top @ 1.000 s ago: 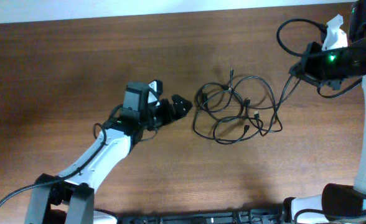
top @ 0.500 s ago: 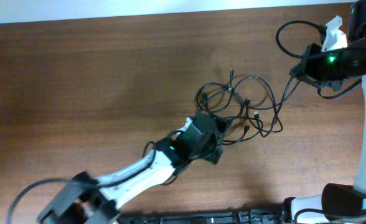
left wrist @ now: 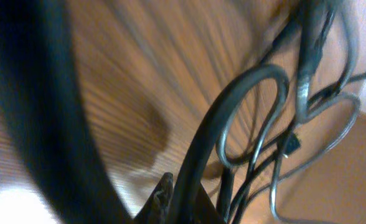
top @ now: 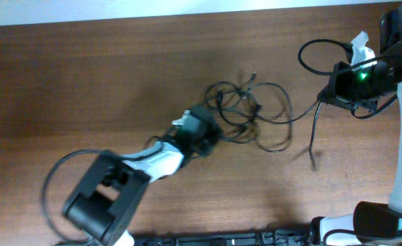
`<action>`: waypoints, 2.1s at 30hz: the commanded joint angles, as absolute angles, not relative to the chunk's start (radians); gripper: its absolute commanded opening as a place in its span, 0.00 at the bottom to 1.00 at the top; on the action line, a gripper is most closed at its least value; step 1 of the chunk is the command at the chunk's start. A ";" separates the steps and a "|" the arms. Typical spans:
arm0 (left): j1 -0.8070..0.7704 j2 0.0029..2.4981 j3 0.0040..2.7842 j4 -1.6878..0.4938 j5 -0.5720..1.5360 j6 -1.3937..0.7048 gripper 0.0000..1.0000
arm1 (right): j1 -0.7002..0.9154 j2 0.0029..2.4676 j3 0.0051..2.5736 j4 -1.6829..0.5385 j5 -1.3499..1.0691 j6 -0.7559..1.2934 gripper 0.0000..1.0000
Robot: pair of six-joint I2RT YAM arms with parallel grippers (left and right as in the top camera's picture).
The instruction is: Untangle cables
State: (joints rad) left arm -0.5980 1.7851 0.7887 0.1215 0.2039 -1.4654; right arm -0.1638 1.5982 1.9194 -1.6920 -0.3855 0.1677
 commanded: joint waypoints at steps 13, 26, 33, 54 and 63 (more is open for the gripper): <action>-0.363 1.249 0.786 -0.723 -0.287 -1.008 0.00 | -0.164 1.361 1.916 -1.548 -0.039 0.264 0.04; -0.363 1.249 0.786 -0.915 -0.602 -1.008 0.00 | -0.588 1.467 1.916 -1.116 0.325 0.503 0.04; -0.363 1.249 0.786 -0.909 -0.598 -1.008 0.00 | -0.635 1.812 1.916 -1.031 0.012 0.317 0.04; -0.364 1.249 0.786 -0.861 -0.362 -1.008 0.99 | -0.518 1.936 1.914 -1.427 -0.323 0.184 0.71; -0.364 1.249 0.786 -0.851 -0.361 -1.008 0.99 | 0.182 1.937 1.612 -1.317 -0.396 -0.026 0.76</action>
State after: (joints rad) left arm -0.3698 1.2602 0.7864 -0.8482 -0.3656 -1.0126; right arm 0.0738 1.9434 1.7226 -1.3716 -0.3759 0.0074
